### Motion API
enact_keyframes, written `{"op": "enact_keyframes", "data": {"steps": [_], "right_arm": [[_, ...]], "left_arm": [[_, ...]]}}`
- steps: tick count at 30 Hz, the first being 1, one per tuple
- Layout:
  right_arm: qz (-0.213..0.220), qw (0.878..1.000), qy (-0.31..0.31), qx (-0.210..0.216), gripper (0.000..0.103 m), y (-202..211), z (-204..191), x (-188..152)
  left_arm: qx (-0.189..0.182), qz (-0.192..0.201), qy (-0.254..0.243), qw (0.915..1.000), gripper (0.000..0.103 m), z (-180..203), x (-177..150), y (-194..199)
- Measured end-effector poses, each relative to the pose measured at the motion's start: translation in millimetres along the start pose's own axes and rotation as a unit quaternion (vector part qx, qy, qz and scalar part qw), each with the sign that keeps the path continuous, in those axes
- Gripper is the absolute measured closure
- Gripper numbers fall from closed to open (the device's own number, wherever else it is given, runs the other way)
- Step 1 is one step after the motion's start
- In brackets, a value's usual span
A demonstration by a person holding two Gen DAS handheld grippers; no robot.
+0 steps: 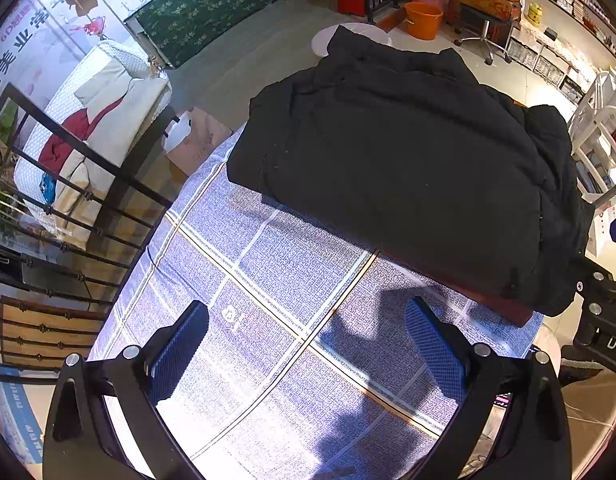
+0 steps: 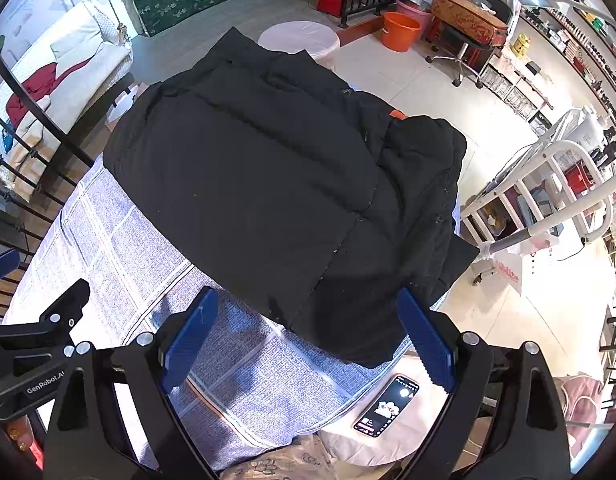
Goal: Fold large clothes
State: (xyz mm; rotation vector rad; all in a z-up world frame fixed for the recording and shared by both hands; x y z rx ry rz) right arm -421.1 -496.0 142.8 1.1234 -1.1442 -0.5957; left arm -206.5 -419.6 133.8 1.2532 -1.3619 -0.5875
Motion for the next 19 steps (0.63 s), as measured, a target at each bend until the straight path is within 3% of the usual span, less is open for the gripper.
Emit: {"op": "enact_keyframes", "data": {"steps": [19], "right_arm": [[0.0,1.0,0.001,0.0,0.013,-1.0,0.2,3.0]], "left_arm": [[-0.004,0.002,-0.015,0.9999,0.006,6.6,-1.2,1.6]]}}
Point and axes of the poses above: each gripper's, at about its wrist camera, not at the fingertips, and y roughly against the way its jaws point, z to its right, x to its top, the point moved 2 cm from there along -y, roughly the way its jaws point, and after that the axes turned 4 degrees about z, right-handed, at the moved point
